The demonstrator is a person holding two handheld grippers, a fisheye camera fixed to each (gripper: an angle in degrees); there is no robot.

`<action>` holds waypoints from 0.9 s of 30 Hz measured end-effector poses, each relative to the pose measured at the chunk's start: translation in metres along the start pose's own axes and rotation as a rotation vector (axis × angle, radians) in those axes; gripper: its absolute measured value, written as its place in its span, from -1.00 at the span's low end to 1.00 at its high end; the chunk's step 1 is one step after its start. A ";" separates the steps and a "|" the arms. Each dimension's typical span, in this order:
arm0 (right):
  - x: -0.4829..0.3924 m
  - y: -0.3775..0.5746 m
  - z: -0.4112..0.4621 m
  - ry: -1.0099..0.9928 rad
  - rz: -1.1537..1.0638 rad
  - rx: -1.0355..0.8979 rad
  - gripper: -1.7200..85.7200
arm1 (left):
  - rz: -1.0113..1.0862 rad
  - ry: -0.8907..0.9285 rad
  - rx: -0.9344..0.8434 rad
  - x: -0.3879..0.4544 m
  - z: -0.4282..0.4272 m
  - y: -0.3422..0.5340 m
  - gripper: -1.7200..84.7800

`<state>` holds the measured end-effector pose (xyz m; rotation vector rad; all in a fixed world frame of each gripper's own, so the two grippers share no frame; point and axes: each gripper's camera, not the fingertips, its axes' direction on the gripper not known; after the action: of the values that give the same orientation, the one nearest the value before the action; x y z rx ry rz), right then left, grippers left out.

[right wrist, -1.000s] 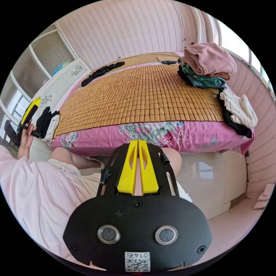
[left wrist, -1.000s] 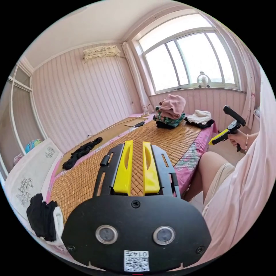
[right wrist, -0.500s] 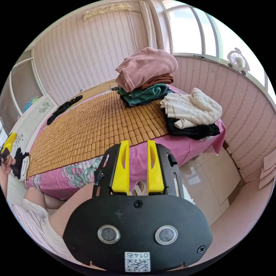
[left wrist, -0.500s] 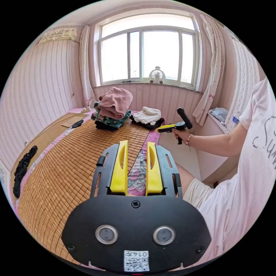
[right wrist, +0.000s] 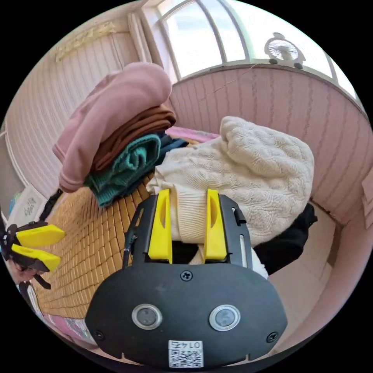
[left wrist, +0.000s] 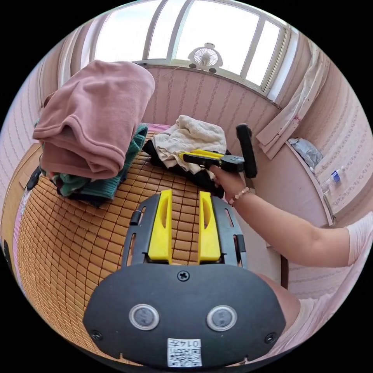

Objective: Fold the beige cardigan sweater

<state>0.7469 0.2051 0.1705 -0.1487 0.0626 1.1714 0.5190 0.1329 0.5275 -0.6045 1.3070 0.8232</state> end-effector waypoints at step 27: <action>0.047 -0.020 -0.326 -0.747 0.114 0.244 -0.93 | 0.035 0.118 0.086 0.011 -0.096 -0.080 -0.98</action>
<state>0.7931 0.1917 -0.1563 0.5167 -0.4480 1.2592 0.5278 0.0118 0.4940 -0.5704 1.4564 0.7653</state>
